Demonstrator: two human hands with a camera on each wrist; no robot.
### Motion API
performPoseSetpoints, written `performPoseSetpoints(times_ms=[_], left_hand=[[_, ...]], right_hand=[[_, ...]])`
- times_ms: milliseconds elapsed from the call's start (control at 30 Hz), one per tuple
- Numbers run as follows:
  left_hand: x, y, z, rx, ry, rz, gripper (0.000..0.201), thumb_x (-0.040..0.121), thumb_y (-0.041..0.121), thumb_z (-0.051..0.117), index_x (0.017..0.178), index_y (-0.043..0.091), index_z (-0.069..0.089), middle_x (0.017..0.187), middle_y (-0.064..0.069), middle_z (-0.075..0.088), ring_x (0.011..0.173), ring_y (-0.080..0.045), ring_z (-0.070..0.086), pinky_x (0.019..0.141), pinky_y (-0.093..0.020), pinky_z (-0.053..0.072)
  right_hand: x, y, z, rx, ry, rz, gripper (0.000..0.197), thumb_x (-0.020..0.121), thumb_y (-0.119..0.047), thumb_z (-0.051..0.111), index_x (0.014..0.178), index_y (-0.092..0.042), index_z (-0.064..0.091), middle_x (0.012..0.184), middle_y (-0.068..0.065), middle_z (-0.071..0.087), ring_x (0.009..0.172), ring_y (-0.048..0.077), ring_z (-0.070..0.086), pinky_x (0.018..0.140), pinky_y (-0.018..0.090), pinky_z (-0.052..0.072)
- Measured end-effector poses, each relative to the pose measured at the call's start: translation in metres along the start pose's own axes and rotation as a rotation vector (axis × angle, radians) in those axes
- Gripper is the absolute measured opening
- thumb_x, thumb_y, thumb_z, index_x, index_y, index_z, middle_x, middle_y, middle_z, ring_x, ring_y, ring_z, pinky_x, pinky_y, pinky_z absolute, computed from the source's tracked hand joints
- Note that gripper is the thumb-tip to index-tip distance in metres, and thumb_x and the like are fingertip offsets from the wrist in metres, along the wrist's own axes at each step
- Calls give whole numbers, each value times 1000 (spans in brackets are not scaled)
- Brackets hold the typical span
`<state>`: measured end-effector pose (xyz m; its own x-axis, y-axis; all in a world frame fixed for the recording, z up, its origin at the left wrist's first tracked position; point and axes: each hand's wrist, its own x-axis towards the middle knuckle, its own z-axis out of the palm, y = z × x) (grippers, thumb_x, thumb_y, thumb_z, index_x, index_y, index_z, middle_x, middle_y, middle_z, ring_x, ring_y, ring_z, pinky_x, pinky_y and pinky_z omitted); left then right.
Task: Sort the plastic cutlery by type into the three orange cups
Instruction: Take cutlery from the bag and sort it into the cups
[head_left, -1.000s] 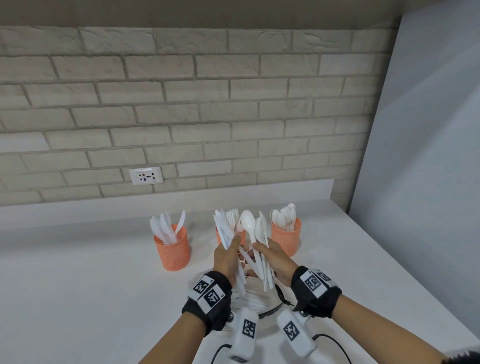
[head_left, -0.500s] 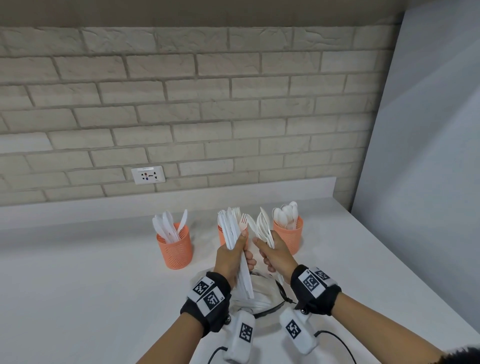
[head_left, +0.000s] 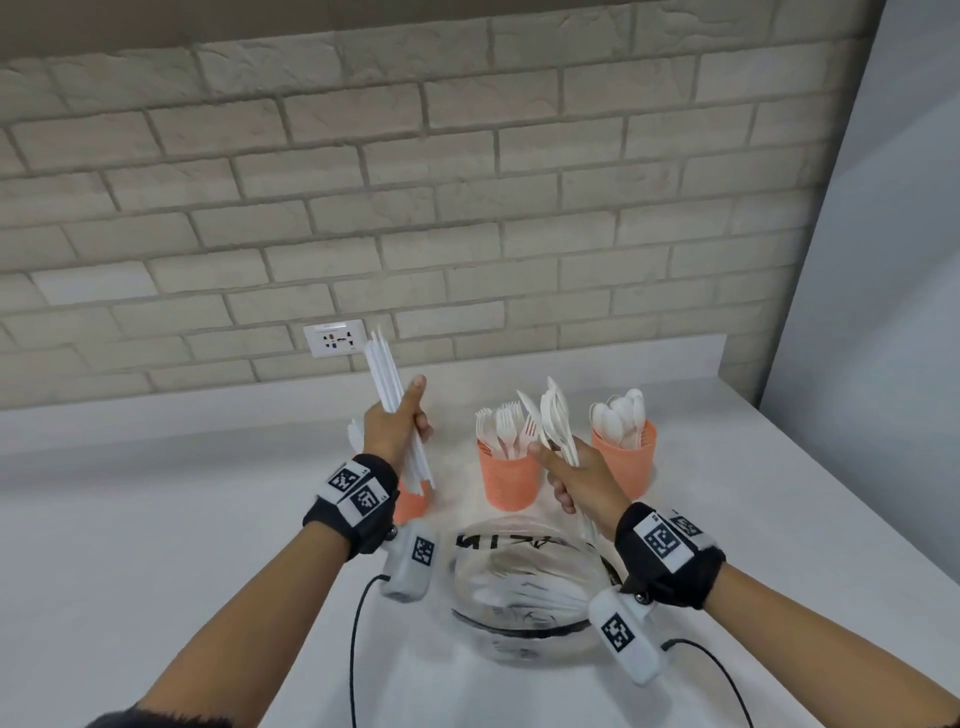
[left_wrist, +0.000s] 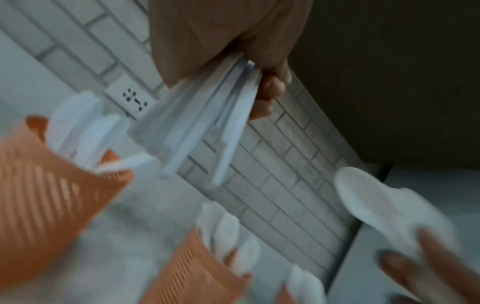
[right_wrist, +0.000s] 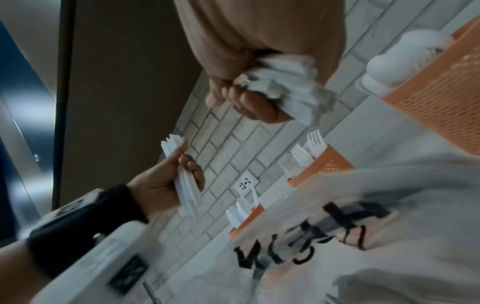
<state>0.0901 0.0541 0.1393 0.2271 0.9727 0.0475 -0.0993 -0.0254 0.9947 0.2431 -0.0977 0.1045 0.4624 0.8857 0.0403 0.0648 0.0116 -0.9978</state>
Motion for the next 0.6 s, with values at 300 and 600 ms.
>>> performPoseSetpoints(times_ms=[300, 600], left_hand=[[88, -18, -15, 114, 175, 171, 44, 87, 35, 61, 52, 12, 51, 39, 3, 52, 44, -14, 52, 58, -27, 46], [93, -75, -22, 117, 144, 26, 11, 79, 14, 72, 76, 9, 63, 69, -7, 63, 57, -13, 61, 64, -27, 50]], right_hand=[[17, 9, 9, 109, 44, 81, 24, 88, -36, 58, 98, -15, 57, 43, -10, 36, 34, 5, 30, 35, 17, 28], [25, 25, 3, 124, 126, 148, 19, 90, -33, 57, 94, -15, 55, 49, -7, 34, 35, 5, 28, 35, 16, 27]])
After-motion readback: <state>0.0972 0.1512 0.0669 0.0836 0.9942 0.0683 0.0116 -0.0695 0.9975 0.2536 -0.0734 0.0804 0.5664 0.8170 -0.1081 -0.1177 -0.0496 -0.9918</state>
